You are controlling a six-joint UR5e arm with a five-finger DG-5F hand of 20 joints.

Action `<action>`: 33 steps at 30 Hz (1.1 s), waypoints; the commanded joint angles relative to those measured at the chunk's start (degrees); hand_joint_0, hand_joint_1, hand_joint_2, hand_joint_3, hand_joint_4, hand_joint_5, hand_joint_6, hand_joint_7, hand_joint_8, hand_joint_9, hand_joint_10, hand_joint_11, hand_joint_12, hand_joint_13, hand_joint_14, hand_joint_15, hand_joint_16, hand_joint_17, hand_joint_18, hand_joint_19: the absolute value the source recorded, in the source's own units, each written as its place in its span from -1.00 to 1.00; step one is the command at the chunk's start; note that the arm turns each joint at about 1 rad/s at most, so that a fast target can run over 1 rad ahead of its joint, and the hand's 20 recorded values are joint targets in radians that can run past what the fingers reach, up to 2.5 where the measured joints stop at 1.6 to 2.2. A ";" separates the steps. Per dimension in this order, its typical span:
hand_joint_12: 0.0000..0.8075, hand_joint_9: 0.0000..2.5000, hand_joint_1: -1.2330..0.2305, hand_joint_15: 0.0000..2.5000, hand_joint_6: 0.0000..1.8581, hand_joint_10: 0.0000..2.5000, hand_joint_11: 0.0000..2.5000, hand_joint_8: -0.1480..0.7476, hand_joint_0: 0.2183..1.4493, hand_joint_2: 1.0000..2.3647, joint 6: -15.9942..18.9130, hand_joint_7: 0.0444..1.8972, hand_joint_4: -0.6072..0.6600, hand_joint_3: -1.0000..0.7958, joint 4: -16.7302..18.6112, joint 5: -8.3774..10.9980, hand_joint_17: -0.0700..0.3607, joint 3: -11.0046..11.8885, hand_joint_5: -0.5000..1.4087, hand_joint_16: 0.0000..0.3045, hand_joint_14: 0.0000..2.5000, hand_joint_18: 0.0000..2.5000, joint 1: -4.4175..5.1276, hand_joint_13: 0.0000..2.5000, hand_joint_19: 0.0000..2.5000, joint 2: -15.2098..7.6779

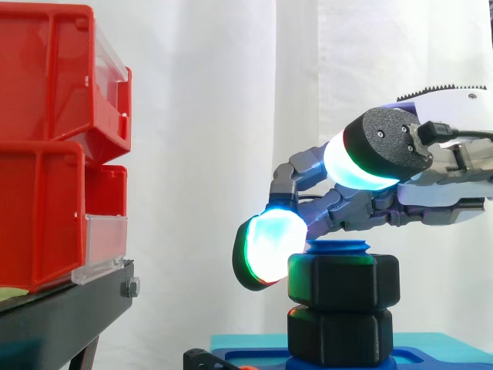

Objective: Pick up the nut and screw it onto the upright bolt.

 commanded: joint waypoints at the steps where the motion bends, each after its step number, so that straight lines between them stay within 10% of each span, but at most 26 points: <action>1: -0.23 -0.56 0.27 -1.00 -0.46 -1.00 -1.00 -0.09 -0.56 -1.00 0.00 0.14 0.29 -0.44 -0.05 -0.07 -0.28 0.00 -0.58 -0.75 -1.00 -1.00 -0.34 -0.79 -1.00 0.00; 33: -0.48 0.05 0.12 -1.00 -0.38 -1.00 -0.97 -0.21 -0.50 -1.00 -0.35 0.40 0.04 -0.44 0.31 -3.59 -0.45 0.00 -0.41 -0.86 -1.00 -0.63 -3.50 -0.41 -0.97 0.00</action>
